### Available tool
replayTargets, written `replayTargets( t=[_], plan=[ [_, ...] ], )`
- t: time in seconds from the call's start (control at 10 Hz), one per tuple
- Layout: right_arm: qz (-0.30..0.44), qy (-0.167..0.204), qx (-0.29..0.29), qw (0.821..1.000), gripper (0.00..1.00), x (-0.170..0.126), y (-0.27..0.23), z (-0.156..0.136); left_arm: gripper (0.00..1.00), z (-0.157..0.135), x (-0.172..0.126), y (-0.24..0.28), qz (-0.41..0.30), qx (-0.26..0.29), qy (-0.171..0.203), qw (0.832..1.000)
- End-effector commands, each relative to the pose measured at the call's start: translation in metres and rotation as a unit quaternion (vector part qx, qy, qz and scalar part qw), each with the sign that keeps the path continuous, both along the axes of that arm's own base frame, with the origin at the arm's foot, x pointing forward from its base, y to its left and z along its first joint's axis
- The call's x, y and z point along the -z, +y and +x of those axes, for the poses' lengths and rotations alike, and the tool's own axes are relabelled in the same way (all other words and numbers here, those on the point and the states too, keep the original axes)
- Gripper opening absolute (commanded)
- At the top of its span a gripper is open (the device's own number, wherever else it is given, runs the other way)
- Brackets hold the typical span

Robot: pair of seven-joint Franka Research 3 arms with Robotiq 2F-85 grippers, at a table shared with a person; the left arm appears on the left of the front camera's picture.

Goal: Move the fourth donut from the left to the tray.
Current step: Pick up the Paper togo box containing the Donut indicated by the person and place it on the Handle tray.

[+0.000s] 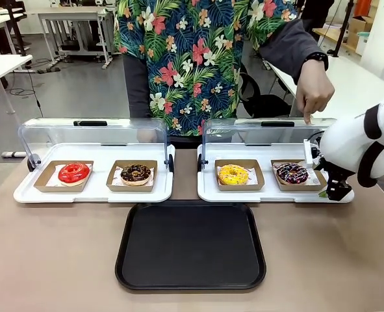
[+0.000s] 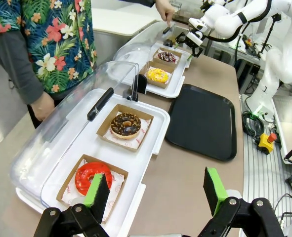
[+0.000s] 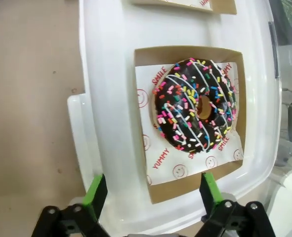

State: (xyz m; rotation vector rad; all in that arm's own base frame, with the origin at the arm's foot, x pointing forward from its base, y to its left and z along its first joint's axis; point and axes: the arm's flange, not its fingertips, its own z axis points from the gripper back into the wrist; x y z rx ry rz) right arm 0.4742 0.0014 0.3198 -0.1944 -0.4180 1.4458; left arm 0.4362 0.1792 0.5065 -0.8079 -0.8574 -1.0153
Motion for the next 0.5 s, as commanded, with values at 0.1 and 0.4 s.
replayTargets(
  t=[0.1,0.4],
  plan=[
    [-0.016,-0.015,-0.01,1.0,1.0,0.0046,-0.0034,0.0175,1.0,-0.0011,-0.0018,-0.0004,0.007,0.002,-0.001,1.0],
    [-0.017,-0.01,-0.006,1.0,1.0,0.0086,-0.0046,0.0227,1.0,-0.0011,-0.0018,-0.0004,0.007,0.002,-0.001,1.0]
  ],
)
